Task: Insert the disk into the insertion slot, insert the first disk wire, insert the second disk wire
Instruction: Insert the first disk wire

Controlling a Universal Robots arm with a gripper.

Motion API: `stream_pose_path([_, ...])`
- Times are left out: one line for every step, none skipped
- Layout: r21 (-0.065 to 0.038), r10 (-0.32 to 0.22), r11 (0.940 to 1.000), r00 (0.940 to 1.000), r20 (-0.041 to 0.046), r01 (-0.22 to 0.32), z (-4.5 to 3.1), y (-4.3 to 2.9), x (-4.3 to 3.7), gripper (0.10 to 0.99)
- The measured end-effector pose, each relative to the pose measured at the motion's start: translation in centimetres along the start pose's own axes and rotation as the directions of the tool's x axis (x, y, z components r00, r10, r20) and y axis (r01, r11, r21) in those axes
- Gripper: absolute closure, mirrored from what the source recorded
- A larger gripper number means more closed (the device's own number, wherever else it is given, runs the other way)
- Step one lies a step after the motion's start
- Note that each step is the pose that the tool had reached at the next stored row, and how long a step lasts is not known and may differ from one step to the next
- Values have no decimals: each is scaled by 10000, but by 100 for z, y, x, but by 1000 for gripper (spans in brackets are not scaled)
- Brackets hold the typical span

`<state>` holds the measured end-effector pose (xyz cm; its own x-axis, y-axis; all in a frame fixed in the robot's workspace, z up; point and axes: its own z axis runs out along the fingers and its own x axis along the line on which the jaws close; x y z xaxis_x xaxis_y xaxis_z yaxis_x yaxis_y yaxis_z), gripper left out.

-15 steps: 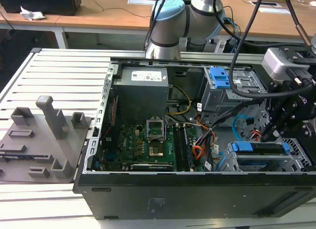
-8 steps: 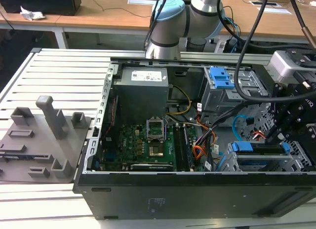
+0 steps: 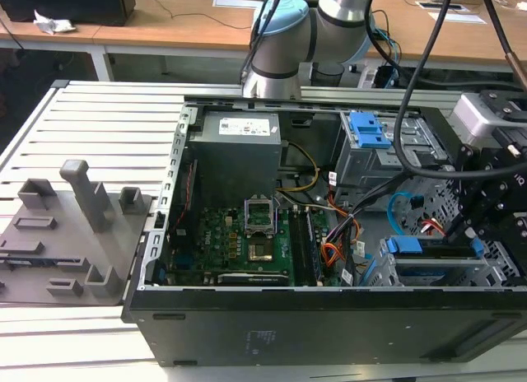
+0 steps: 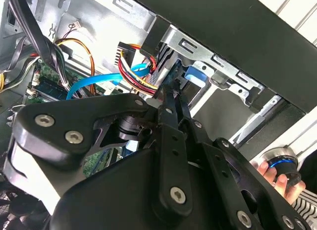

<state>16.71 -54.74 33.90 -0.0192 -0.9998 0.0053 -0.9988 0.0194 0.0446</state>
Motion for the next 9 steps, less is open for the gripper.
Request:
stream_pose_path([1, -1, 10000, 10000, 0, 1, 7, -1, 0, 922])
stream_pose_path([0, -1, 10000, 10000, 2, 1, 14, -1, 0, 922])
stream_pose_path([-1, -1, 10000, 10000, 6, 1, 21, -2, 0, 922])
stream_pose_path([-1, -2, 10000, 10000, 6, 2, 22, -2, 0, 922])
stream_pose_path([-1, -1, 10000, 10000, 5, 1, 22, -1, 0, 922])
stream_pose_path([-1, 1, 10000, 10000, 5, -1, 23, -1, 0, 922])
stream_pose_path([-8, 1, 10000, 10000, 23, -1, 30, 0, -1, 922])
stream_pose_path([-5, 1, 10000, 10000, 29, -1, 36, 0, 0, 910])
stream_pose_path([-2, 2, 10000, 10000, 6, -2, 24, 0, 0, 910])
